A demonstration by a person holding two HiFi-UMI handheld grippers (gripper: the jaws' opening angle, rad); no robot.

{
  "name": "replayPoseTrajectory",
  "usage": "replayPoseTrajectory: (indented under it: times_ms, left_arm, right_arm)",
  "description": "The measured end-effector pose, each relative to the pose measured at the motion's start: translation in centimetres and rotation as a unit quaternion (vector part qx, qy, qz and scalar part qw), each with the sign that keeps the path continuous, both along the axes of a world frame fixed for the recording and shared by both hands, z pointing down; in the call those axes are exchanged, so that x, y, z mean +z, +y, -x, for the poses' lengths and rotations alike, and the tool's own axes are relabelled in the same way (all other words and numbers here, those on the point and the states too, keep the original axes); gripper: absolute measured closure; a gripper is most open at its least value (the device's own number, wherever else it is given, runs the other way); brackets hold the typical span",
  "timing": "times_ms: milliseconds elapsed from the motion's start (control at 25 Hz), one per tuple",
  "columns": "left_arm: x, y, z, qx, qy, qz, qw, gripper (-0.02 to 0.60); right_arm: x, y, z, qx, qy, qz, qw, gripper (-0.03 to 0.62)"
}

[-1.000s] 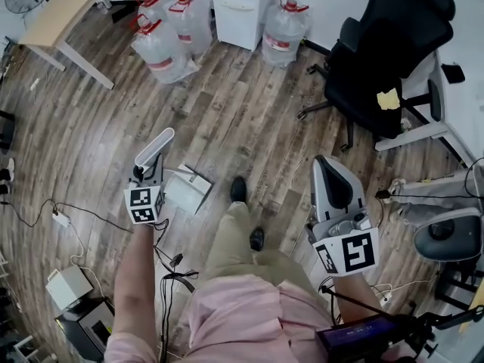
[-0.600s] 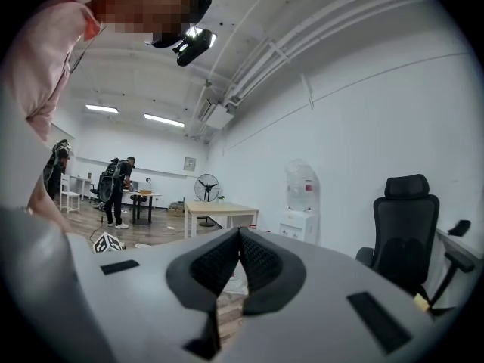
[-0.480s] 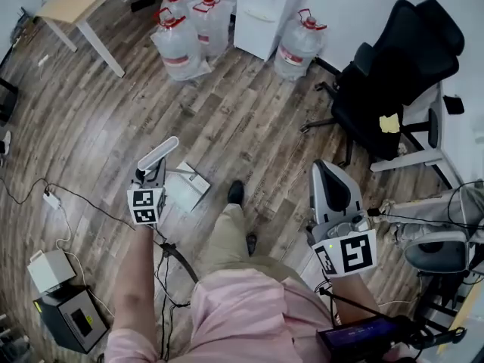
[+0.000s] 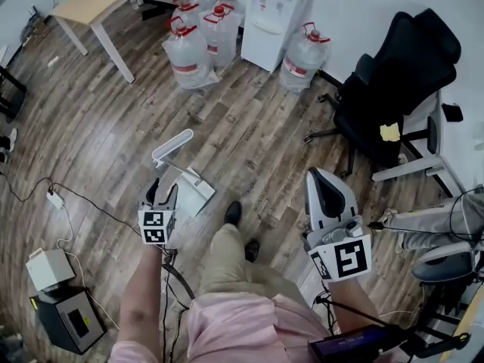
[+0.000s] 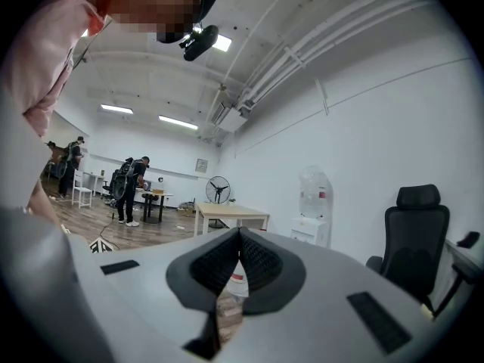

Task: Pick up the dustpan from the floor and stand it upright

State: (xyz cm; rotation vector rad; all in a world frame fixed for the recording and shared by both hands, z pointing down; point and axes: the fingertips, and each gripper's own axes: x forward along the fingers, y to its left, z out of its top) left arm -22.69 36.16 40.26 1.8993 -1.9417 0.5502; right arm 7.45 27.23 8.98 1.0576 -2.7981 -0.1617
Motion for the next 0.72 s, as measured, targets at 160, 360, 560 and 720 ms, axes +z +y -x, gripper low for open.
replayPoseTrajectory:
  times_ms: [160,360,560,720]
  left_arm:
    - [-1.0,4.0,-1.0,-0.014,0.034,-0.002,0.9993,0.344]
    - [-9.5,3.9,-1.7,0.002,0.045,-0.088,0.9951,0.344]
    - [-20.2,0.8,-2.3,0.025,0.098,-0.195,0.9755,0.347]
    - [-27.9,-0.6,-0.9,0.037,0.089,-0.265,0.9596,0.393]
  right_arm:
    - [0.4,0.6,1.5,0.015,-0.007,0.013,1.000,0.592]
    - [-0.4,-0.2,4.6,0.036,-0.022,0.009,0.999,0.592]
    - [-2.6,-0.3,7.3,0.058,-0.045,-0.008,0.997,0.592]
    - [-4.0,1.2,9.3,0.069,-0.054,-0.021,0.996,0.592]
